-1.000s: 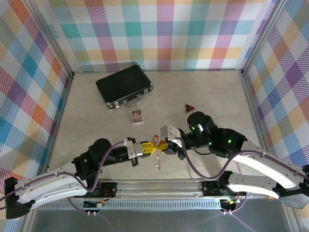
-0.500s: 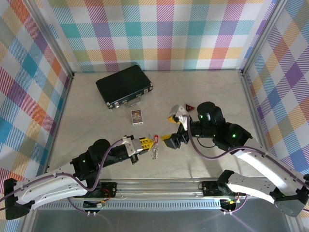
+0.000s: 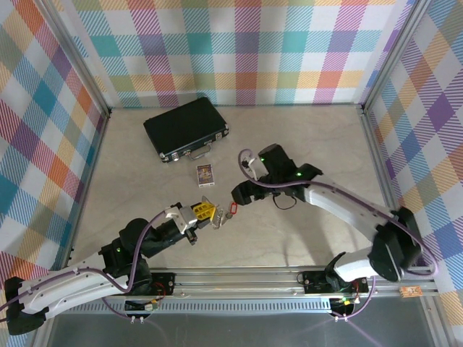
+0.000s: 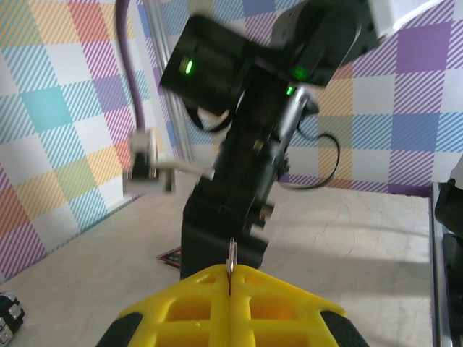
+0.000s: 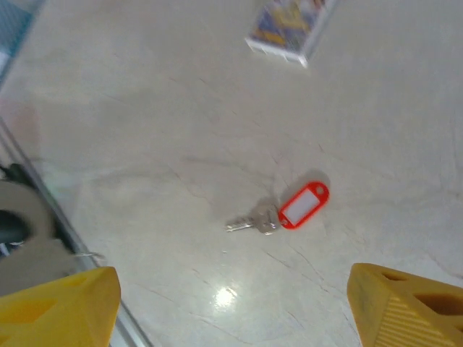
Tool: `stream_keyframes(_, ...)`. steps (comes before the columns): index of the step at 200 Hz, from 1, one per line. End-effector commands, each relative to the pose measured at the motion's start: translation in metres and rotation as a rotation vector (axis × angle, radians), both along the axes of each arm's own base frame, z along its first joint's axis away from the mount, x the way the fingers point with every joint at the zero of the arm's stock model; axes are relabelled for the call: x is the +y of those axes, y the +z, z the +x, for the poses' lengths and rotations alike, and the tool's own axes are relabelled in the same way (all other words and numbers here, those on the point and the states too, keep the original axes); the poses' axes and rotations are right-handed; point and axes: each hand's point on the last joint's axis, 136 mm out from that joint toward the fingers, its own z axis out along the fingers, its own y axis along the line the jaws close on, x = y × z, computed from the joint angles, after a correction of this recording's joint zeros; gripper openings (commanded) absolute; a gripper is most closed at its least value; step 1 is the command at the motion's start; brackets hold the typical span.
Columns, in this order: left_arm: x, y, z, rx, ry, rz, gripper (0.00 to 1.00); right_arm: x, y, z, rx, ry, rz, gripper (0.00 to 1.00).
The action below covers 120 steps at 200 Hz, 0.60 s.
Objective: Put the keys on the keyring
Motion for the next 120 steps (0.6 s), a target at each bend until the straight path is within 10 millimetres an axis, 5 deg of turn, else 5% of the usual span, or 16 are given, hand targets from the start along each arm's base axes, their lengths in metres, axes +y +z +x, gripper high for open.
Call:
stream_keyframes(1,0.009,0.016,0.001,-0.01,0.027,-0.083,0.0,0.002,-0.02,0.002,0.089,-0.064,-0.039,0.78)
stream_keyframes(63,0.018,0.006,0.0,-0.009,0.041,-0.119,0.0,0.035,-0.085,-0.021,0.144,-0.028,-0.267,0.73)
stream_keyframes(120,0.028,0.003,-0.004,-0.015,0.049,-0.125,0.0,0.04,-0.114,-0.016,0.141,-0.058,-0.357,0.57)
